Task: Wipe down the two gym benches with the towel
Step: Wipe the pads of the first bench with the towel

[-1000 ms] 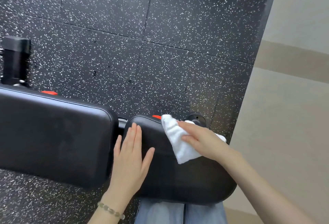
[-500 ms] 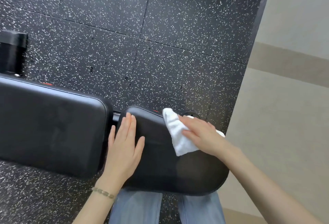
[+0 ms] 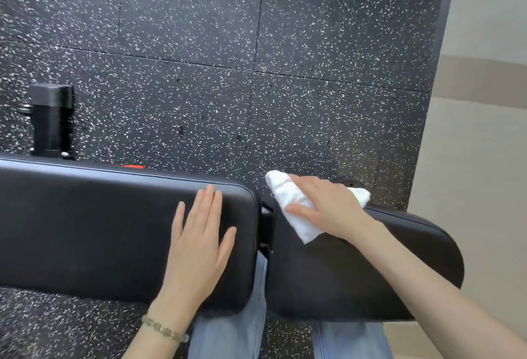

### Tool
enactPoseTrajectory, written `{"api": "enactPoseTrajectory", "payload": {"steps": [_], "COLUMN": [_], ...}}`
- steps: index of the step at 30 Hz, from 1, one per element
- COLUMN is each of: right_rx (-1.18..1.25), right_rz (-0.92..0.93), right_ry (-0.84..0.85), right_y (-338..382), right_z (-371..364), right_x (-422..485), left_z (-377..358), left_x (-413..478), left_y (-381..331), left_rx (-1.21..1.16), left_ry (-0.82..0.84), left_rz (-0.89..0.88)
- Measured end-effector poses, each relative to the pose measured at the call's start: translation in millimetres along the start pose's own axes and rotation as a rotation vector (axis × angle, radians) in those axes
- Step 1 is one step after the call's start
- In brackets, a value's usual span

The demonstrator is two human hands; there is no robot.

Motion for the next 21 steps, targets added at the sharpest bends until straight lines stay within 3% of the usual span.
{"api": "enactPoseTrajectory", "payload": {"steps": [6, 10, 14, 18, 21], "right_rx": [-0.075, 0.023, 0.227, 0.274, 0.266], "right_rz": [-0.104, -0.357, -0.211, -0.125, -0.12], "right_ry": [-0.054, -0.022, -0.245, -0.176, -0.154], "right_y": [23.8, 25.8, 63.6, 131.9, 139.4], "right_z": [10.4, 16.8, 26.9, 8.5, 7.4], "right_x": [15.2, 14.6, 14.0, 37.1, 52.1], "left_z": [5.5, 4.2, 1.5, 0.6, 1.2], "left_x": [-6.3, -3.9, -4.5, -8.7, -10.2], "left_y": [74.1, 93.1, 98.5, 109.3, 118.8], "left_rx": [0.061, 0.083, 0.077, 0.059, 0.06], "left_ry": [0.043, 0.069, 0.069, 0.048, 0.027], "left_rz": [-0.002, -0.024, -0.021, 0.034, 0.085]}}
Point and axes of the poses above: each hand's wrist, its own x-axis towards the middle knuckle, its own z-axis out of the back of the hand, y = z × x, the point moved 8 cm from there along x, towards the middle knuckle, and after that the axes turned 2 degrees about -z, right-handed, at the moved point
